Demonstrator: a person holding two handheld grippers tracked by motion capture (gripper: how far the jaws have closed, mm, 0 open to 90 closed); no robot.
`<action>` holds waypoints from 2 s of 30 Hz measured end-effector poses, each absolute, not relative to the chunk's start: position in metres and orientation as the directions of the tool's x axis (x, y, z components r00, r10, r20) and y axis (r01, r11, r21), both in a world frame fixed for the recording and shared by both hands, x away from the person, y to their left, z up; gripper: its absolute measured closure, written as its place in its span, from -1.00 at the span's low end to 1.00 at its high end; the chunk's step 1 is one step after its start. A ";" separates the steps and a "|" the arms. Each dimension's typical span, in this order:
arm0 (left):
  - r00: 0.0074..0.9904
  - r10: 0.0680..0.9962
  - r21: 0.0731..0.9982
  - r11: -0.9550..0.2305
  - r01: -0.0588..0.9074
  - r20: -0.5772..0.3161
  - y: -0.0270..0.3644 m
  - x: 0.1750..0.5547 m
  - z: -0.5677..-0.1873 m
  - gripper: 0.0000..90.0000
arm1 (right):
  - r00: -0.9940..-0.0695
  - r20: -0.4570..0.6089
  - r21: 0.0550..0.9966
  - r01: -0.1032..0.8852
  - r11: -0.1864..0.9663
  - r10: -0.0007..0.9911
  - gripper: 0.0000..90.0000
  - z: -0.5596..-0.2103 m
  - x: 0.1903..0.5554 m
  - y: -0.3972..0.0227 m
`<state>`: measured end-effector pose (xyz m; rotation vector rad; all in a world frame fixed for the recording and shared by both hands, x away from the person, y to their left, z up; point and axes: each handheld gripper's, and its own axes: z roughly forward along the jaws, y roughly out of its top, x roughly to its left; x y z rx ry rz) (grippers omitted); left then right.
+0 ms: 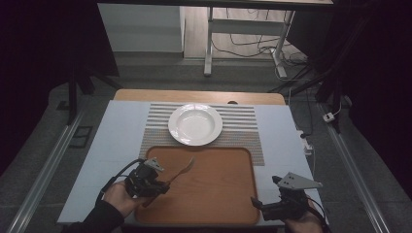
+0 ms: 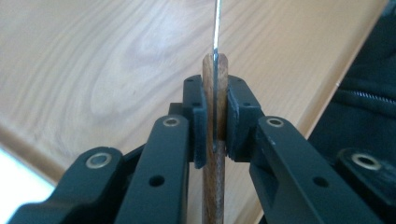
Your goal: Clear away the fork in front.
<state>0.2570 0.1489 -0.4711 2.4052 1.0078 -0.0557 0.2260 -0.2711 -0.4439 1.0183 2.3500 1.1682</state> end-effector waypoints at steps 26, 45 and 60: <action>0.589 0.771 0.427 -0.460 0.778 -0.241 0.153 0.273 -0.494 0.57 | -0.677 0.066 0.751 0.517 0.411 0.733 -1.00 -0.450 0.232 -0.278; 0.614 0.746 0.462 -0.463 0.756 -0.258 0.144 0.322 -0.495 0.97 | -0.693 0.051 0.717 0.527 0.457 0.719 -1.00 -0.453 0.235 -0.273; 0.725 0.646 0.467 -0.579 0.669 -0.238 0.093 0.307 -0.492 0.97 | -0.702 0.053 0.710 0.527 0.467 0.711 -1.00 -0.453 0.236 -0.272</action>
